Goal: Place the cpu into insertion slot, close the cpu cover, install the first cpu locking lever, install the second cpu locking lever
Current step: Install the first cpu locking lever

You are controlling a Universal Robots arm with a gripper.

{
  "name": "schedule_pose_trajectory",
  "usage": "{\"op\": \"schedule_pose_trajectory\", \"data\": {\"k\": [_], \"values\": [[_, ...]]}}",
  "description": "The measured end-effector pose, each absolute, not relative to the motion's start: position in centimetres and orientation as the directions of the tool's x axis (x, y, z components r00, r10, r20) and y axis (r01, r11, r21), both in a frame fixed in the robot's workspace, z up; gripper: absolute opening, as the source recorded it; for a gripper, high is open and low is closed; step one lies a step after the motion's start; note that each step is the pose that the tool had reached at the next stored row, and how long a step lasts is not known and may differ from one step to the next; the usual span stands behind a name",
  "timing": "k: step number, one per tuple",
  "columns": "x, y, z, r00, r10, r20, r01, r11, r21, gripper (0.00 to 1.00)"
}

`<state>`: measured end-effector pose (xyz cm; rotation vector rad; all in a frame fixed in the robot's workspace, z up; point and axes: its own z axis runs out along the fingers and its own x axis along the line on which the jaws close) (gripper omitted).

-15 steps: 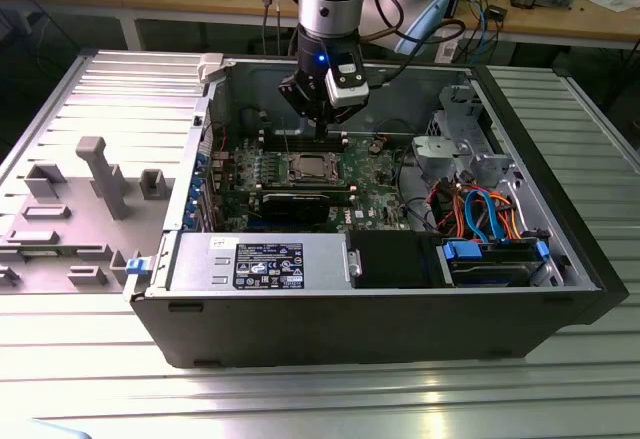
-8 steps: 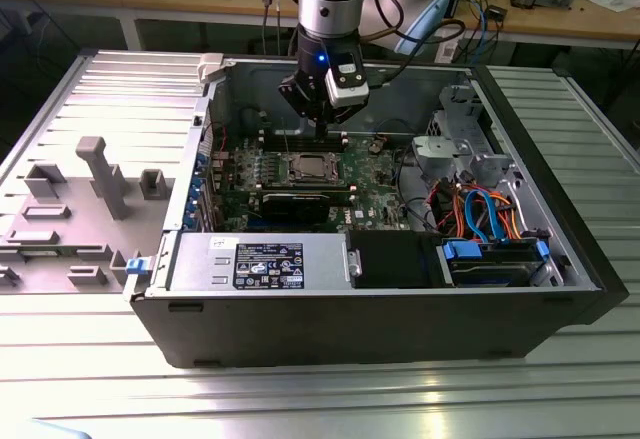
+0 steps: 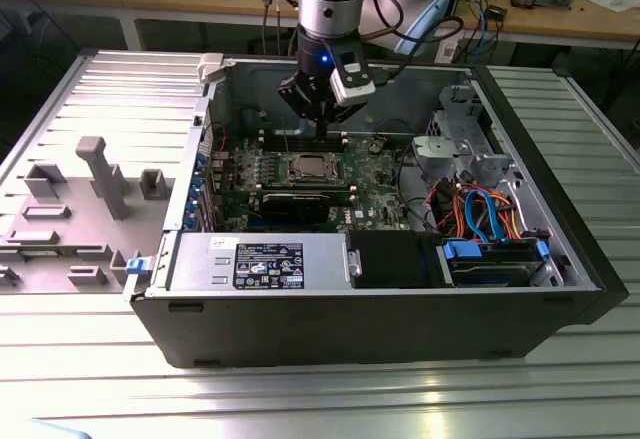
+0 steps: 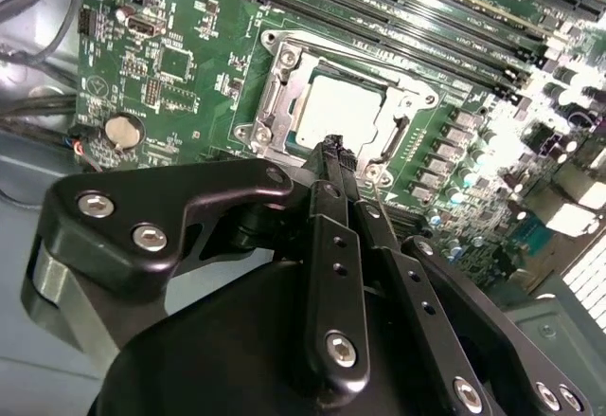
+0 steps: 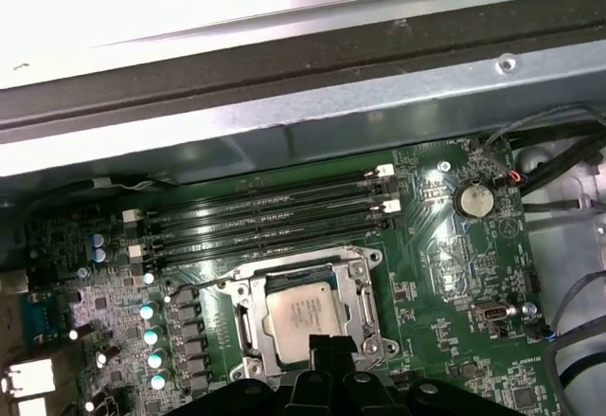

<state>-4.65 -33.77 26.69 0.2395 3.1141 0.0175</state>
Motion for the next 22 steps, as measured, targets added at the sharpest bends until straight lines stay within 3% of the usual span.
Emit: {"op": "schedule_pose_trajectory", "data": {"k": [22], "values": [[-4.97, -33.79, 26.56, -0.995, -0.097, -0.018, -0.097, 0.995, 0.013, 0.11]]}}
